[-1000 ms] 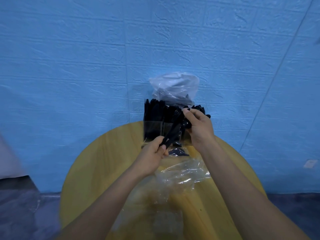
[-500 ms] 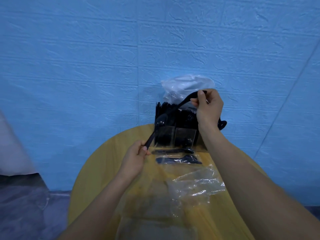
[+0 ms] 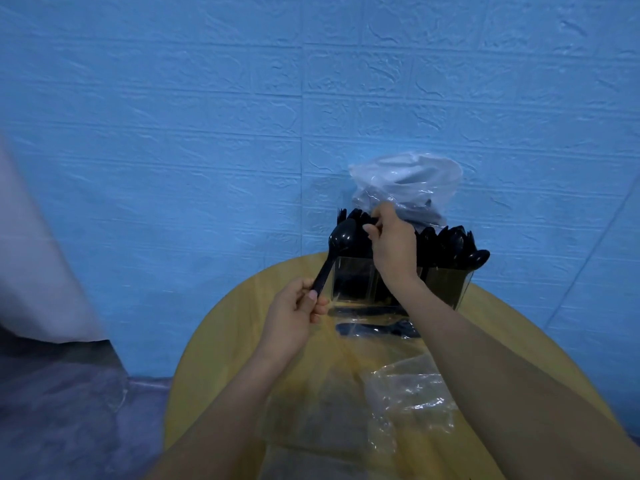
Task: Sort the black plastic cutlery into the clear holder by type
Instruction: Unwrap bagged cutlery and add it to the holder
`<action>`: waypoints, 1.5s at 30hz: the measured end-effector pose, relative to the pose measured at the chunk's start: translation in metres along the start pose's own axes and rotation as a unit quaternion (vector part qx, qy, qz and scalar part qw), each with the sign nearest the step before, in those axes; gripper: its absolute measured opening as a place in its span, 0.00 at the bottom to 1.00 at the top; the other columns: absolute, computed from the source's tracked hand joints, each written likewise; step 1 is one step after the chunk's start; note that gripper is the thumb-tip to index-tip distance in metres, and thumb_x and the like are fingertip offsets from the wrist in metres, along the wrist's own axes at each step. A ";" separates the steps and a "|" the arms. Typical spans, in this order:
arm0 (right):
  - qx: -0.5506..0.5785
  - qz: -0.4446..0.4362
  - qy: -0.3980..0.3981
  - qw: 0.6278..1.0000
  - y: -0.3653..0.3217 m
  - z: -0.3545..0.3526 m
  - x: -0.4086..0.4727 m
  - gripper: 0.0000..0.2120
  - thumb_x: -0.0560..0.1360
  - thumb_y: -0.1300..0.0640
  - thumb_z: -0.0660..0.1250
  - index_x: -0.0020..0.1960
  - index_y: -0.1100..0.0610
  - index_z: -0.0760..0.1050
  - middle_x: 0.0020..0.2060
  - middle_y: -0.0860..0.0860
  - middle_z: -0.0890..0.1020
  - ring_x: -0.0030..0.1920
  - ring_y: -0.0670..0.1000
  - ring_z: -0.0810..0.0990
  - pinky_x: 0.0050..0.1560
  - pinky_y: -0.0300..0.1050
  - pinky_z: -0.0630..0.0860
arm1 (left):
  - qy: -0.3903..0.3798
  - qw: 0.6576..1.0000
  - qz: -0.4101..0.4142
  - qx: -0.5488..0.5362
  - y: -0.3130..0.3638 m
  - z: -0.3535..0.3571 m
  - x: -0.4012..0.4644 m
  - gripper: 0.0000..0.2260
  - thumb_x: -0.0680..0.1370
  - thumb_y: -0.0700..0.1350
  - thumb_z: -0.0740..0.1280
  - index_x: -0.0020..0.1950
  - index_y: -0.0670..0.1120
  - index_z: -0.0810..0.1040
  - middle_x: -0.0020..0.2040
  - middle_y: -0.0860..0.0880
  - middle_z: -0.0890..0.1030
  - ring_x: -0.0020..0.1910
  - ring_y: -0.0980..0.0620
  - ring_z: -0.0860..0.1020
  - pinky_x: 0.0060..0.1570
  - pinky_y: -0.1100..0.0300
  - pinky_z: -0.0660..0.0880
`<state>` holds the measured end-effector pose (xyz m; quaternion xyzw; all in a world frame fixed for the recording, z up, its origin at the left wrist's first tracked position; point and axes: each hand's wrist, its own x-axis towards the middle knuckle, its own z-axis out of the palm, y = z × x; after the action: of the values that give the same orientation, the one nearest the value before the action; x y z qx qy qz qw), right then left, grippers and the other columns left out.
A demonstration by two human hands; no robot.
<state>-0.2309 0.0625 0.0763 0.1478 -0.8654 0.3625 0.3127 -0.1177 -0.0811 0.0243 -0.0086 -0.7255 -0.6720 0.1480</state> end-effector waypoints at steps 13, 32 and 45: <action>0.396 0.230 -0.099 0.883 -0.007 -0.050 -0.044 0.16 0.81 0.57 0.58 0.44 0.68 0.77 0.35 0.56 0.75 0.30 0.44 0.71 0.30 0.36 0.67 | -0.060 0.998 0.001 0.032 0.002 0.041 -0.010 0.13 0.81 0.32 0.54 0.57 0.45 0.73 0.39 0.50 0.77 0.32 0.65 0.74 0.34 0.71 0.70; 0.366 0.184 0.150 0.900 0.029 -0.105 -0.018 0.10 0.77 0.65 0.64 0.45 0.52 0.67 0.35 0.51 0.78 0.29 0.44 0.79 0.36 0.38 0.77 | 0.013 0.998 0.039 0.053 0.000 0.059 -0.010 0.08 0.81 0.44 0.60 0.46 0.54 0.76 0.33 0.54 0.77 0.30 0.62 0.72 0.34 0.68 0.68; 0.089 0.044 0.041 0.994 0.049 -0.056 -0.019 0.13 0.78 0.62 0.63 0.61 0.60 0.67 0.41 0.55 0.79 0.39 0.53 0.81 0.43 0.49 0.76 | -0.025 0.998 0.044 0.042 -0.003 0.058 -0.005 0.08 0.81 0.42 0.60 0.46 0.53 0.76 0.32 0.54 0.77 0.28 0.64 0.71 0.33 0.70 0.68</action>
<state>-0.2153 0.1373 0.0682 0.1222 -0.8216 0.4575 0.3175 -0.1251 -0.0235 0.0176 -0.0512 -0.7554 -0.6334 0.1600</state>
